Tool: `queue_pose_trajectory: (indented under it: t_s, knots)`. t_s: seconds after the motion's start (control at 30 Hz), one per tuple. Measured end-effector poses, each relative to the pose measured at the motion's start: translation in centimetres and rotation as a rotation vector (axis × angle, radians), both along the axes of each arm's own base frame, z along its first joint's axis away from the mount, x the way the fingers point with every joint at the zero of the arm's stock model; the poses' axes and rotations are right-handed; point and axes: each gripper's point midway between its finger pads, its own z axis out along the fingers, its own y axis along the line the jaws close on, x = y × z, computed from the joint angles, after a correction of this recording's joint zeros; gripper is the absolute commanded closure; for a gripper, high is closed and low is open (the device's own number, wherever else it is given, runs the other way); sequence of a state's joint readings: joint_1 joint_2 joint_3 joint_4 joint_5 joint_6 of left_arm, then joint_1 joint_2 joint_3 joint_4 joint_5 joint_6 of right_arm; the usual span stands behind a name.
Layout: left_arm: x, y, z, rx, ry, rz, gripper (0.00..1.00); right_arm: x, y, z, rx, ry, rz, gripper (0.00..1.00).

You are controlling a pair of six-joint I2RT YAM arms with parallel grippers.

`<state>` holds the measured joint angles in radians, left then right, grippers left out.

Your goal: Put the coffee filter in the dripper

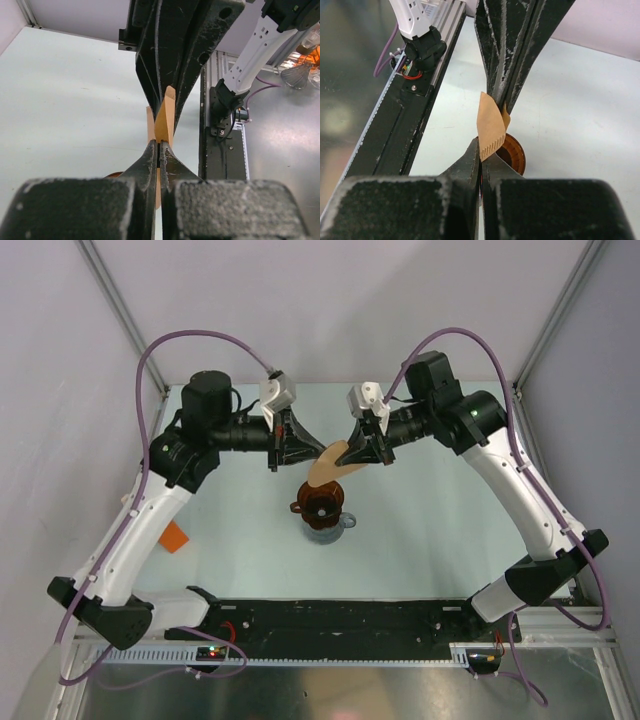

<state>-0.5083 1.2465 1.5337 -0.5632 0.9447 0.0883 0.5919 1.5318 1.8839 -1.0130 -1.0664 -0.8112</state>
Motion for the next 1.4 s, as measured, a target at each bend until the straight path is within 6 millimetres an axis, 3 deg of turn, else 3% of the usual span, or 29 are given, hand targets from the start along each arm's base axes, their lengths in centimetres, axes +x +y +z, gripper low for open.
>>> queue_pose_trajectory:
  t_s: [0.57, 0.63, 0.77, 0.87, 1.1, 1.4]
  knots:
    - [0.0, -0.6, -0.5, 0.009, -0.013, -0.023, 1.0, 0.4, 0.7, 0.8, 0.013, 0.023, -0.01, 1.0]
    - [0.1, -0.6, -0.5, 0.01, -0.011, -0.023, 0.93, 0.5, 0.7, 0.7, 0.011, 0.024, -0.011, 1.0]
    - [0.4, -0.4, -0.5, 0.008, -0.001, -0.01, 0.61, 0.6, 0.6, 0.7, 0.012, 0.022, -0.016, 1.0]
    - [0.7, -0.1, -0.5, 0.009, 0.013, 0.006, 0.51, 0.9, 0.5, 0.7, 0.012, 0.021, -0.023, 1.0]
    - [0.9, 0.1, -0.6, 0.008, 0.026, 0.019, 0.42, 1.0, 0.4, 0.8, 0.013, 0.018, -0.027, 1.0]
    - [1.5, 0.3, -0.7, 0.019, 0.01, 0.052, 0.47, 1.0, 0.4, 1.0, 0.023, 0.022, -0.019, 1.0]
